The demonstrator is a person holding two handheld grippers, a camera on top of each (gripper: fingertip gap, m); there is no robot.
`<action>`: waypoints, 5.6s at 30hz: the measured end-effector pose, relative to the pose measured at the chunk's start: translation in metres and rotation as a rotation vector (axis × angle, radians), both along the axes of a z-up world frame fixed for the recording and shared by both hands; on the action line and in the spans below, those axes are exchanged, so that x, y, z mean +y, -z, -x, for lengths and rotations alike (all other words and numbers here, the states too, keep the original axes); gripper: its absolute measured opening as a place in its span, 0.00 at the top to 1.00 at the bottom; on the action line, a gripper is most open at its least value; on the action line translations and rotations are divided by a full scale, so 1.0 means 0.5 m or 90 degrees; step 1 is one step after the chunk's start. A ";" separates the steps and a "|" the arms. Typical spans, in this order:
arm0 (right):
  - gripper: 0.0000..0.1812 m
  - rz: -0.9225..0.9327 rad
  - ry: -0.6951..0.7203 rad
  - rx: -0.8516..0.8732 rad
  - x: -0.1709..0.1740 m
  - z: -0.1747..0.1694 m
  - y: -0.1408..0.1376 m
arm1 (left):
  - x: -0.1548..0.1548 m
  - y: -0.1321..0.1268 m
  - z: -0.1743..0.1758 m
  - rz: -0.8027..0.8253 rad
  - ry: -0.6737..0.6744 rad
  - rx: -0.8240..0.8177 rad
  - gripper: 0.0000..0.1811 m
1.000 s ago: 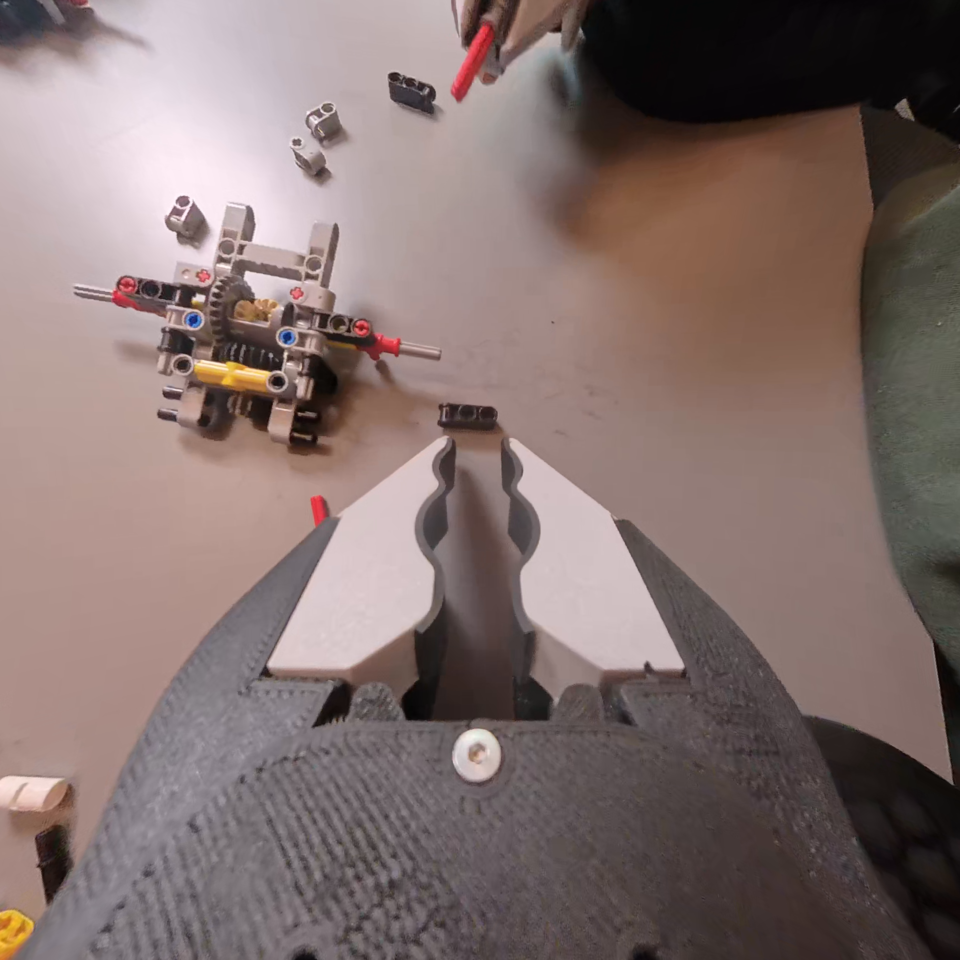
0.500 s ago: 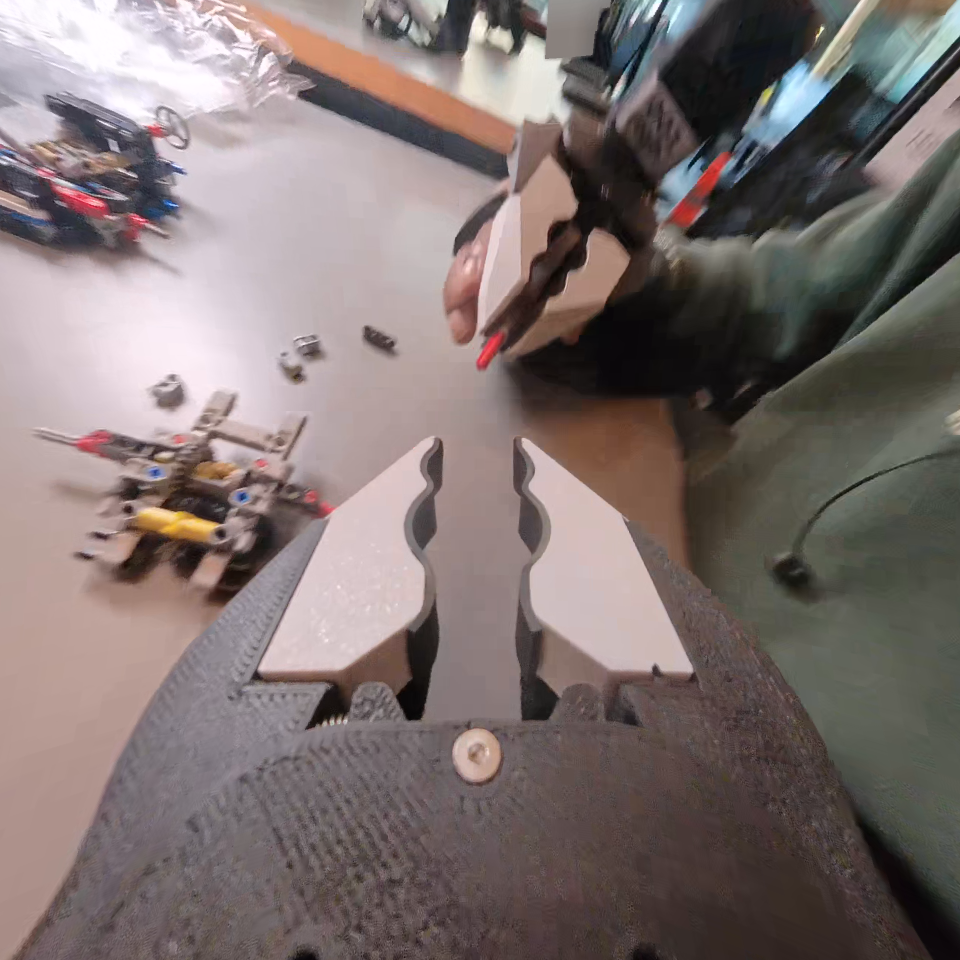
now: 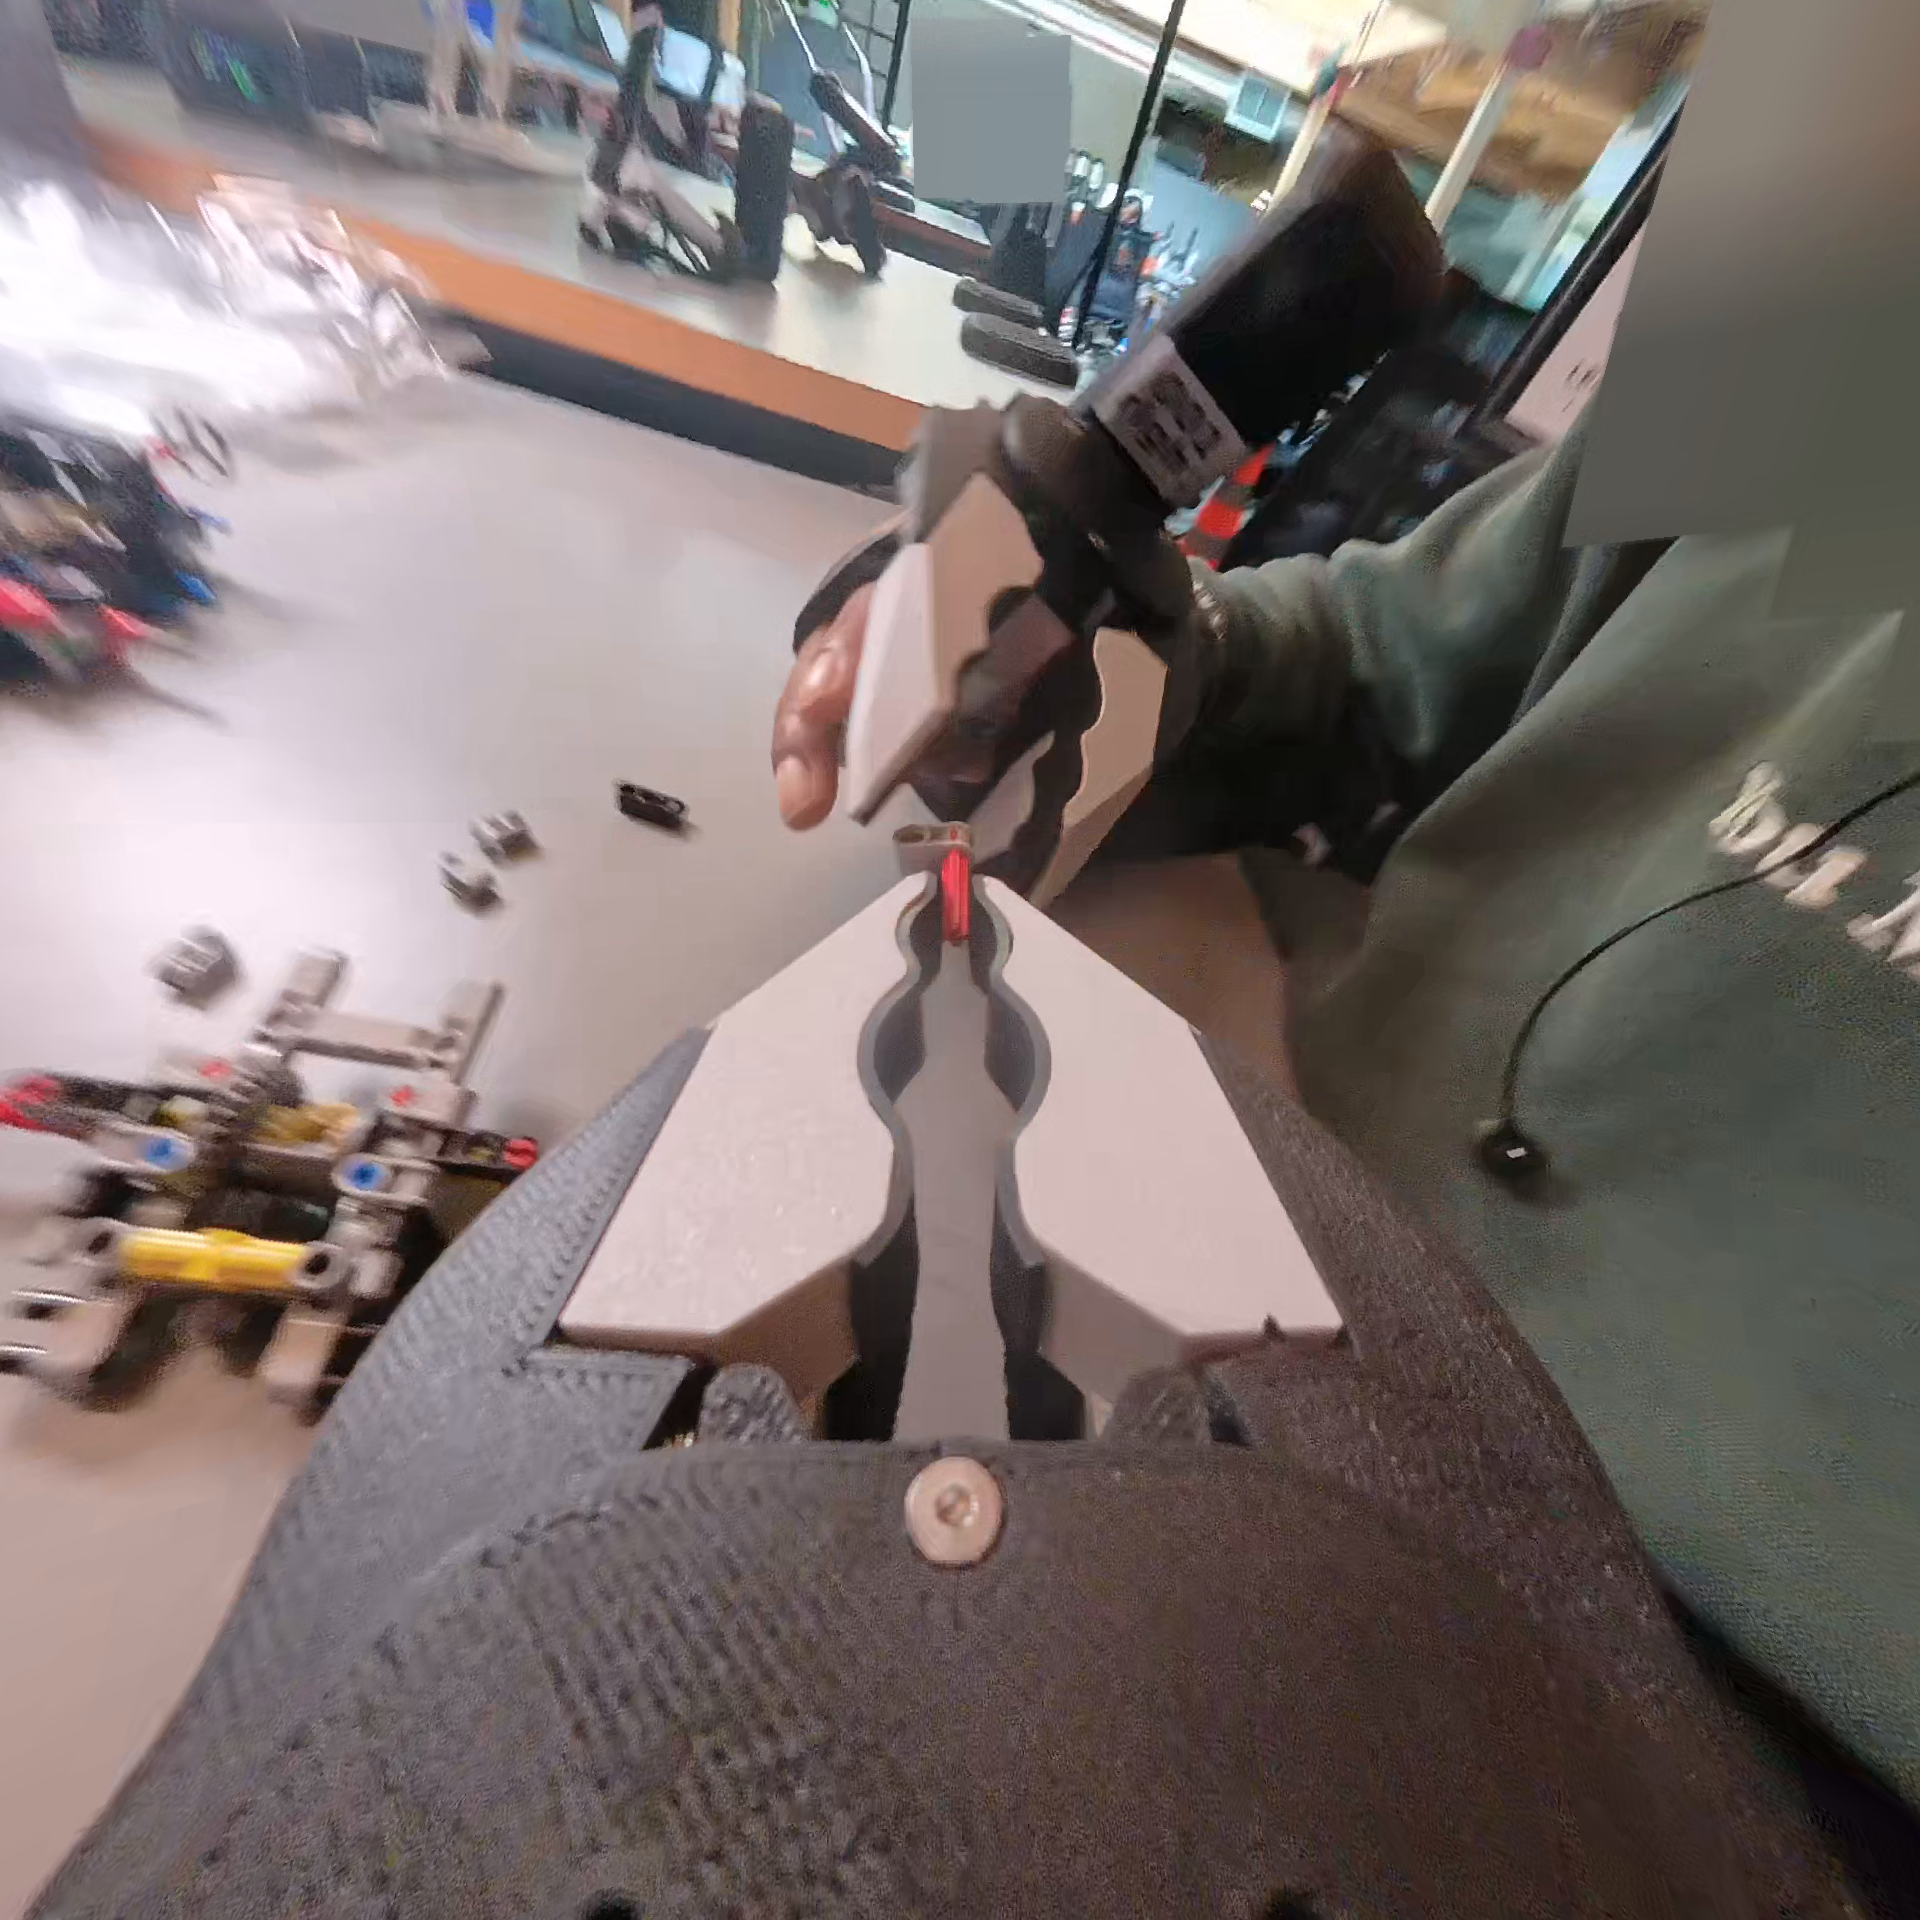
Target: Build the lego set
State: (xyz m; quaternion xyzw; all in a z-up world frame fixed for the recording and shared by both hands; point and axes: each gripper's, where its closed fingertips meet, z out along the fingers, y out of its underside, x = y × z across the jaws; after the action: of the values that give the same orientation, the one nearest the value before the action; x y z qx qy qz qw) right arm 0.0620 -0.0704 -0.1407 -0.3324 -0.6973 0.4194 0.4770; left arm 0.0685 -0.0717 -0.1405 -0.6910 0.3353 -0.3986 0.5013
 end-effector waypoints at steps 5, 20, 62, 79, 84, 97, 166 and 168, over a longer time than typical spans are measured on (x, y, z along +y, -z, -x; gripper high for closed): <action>0.80 0.234 -0.055 0.000 0.013 -0.016 -0.043 | -0.006 -0.013 0.000 -0.182 -0.028 0.100 0.99; 0.92 0.231 -0.099 -0.020 -0.024 -0.014 -0.031 | -0.024 -0.022 -0.020 -0.214 -0.004 0.100 0.99; 0.92 0.235 -0.002 -0.045 0.063 -0.020 -0.011 | -0.020 0.143 0.140 0.091 -0.066 0.314 0.79; 0.92 0.218 -0.015 -0.081 0.043 -0.018 0.012 | 0.005 0.173 0.102 0.055 -0.052 0.362 0.88; 0.92 0.202 -0.020 -0.087 0.028 -0.012 0.015 | -0.012 0.067 0.056 -0.040 -0.006 0.157 0.88; 0.92 0.200 -0.026 -0.136 0.013 0.001 0.044 | -0.019 0.061 0.030 -0.055 0.020 0.156 0.88; 0.92 0.145 -0.006 0.066 0.015 0.006 -0.050 | 0.000 -0.044 0.026 0.340 0.080 -0.398 0.97; 0.92 0.132 -0.006 0.055 0.012 0.006 -0.043 | -0.002 -0.037 0.025 0.348 0.080 -0.388 0.97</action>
State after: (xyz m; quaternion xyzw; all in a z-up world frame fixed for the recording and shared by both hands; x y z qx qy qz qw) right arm 0.0592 -0.0644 -0.1193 -0.3584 -0.6303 0.5052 0.4680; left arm 0.0558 -0.0727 -0.1218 -0.6274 0.0951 -0.6890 0.3501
